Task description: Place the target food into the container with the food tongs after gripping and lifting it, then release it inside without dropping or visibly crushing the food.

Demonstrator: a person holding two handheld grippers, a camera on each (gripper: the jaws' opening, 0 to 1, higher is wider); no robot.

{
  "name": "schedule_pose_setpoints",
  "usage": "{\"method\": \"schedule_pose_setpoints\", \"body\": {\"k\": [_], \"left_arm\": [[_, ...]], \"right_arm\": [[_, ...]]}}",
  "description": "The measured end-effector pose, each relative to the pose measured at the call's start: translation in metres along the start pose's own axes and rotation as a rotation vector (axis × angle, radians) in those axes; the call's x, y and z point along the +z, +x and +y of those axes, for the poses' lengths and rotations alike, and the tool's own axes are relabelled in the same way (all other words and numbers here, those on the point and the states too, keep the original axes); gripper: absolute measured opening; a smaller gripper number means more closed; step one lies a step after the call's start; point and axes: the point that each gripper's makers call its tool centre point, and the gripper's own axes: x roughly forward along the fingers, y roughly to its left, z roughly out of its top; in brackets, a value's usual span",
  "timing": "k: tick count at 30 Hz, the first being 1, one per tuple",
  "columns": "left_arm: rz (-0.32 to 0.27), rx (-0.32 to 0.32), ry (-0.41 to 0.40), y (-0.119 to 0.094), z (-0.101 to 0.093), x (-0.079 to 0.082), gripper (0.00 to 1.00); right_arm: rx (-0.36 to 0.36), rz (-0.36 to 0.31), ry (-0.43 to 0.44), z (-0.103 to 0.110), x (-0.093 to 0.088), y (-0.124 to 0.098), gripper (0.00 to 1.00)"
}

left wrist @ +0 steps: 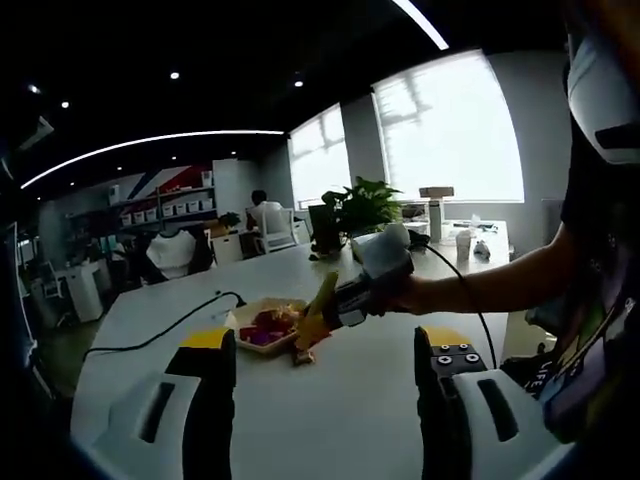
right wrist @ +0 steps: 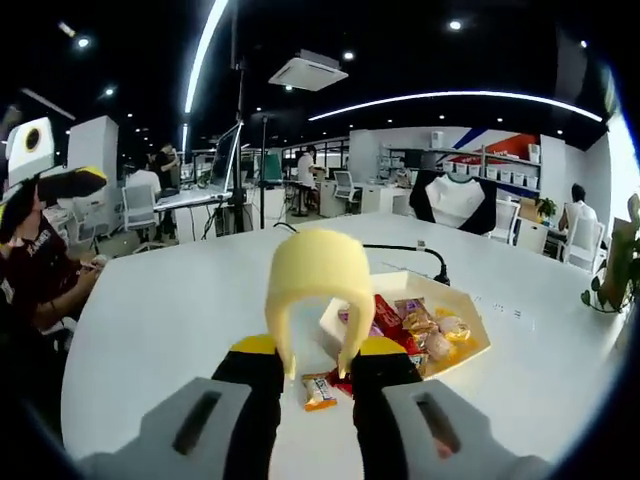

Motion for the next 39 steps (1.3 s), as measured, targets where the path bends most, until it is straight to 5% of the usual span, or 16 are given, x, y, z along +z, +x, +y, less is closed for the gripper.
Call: {"method": "schedule_pose_setpoints", "body": {"k": [15, 27, 32, 39], "left_arm": [[0.015, 0.01, -0.008, 0.0, 0.005, -0.004, 0.77], [0.017, 0.009, -0.005, 0.002, 0.005, -0.003, 0.77], [0.018, 0.008, -0.002, 0.001, 0.003, -0.003, 0.77], [0.023, 0.016, -0.003, -0.001, 0.006, -0.004, 0.77]], "right_arm": [[0.005, 0.098, 0.001, -0.004, -0.031, 0.015, 0.22], [0.012, 0.132, 0.077, -0.003, -0.033, 0.013, 0.14], [0.032, 0.101, 0.168, 0.0, -0.031, 0.011, 0.14], [0.033, 0.062, 0.158, 0.002, -0.016, 0.007, 0.15]]}}
